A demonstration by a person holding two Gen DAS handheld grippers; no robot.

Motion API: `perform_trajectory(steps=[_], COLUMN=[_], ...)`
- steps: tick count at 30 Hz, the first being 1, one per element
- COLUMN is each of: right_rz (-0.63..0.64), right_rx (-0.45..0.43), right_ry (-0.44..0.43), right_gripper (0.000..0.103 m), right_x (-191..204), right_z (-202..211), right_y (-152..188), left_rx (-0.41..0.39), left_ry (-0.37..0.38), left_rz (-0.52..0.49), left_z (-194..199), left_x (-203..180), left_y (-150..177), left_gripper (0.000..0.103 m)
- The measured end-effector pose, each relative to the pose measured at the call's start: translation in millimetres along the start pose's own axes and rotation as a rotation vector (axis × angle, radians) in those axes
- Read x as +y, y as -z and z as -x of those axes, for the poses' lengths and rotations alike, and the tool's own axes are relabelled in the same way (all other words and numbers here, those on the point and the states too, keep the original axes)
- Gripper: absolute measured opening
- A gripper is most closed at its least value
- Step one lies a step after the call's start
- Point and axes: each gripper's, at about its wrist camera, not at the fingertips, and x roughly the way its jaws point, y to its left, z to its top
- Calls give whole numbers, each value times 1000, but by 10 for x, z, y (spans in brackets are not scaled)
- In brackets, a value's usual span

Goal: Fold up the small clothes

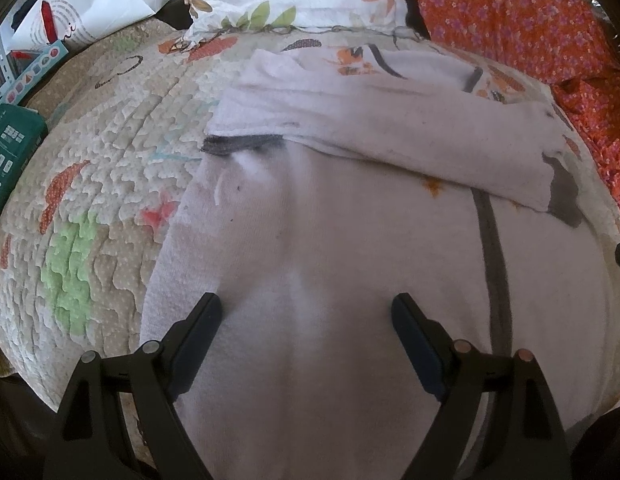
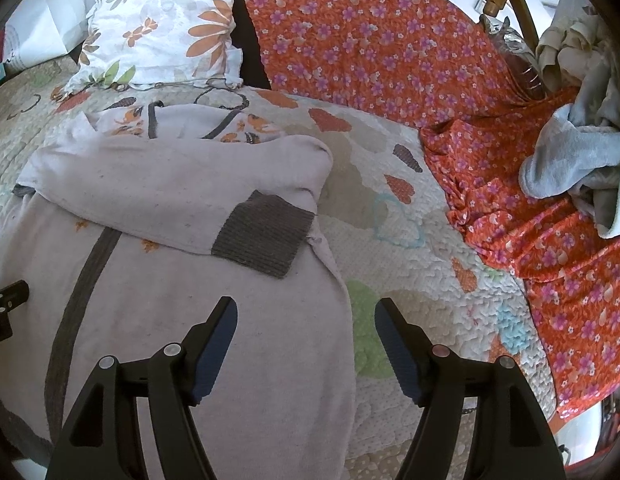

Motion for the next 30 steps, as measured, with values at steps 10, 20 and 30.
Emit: perform_trajectory(steps=[10,20,30], right_rz=[0,32,31], right_rx=[24,46,65], right_ry=[-1,-13,-32], right_gripper=[77,77,78], right_x=[39,164,176], right_z=[-80,-158,-196], right_y=[37,72,87], left_rx=[-76,-92,-110], left_ry=[-13,-11,-9], left_rz=[-38,-22,-25], left_z=[206,283,343], left_x=[-110,-82,-108], left_y=[1,2,3], left_gripper=[86,86,86])
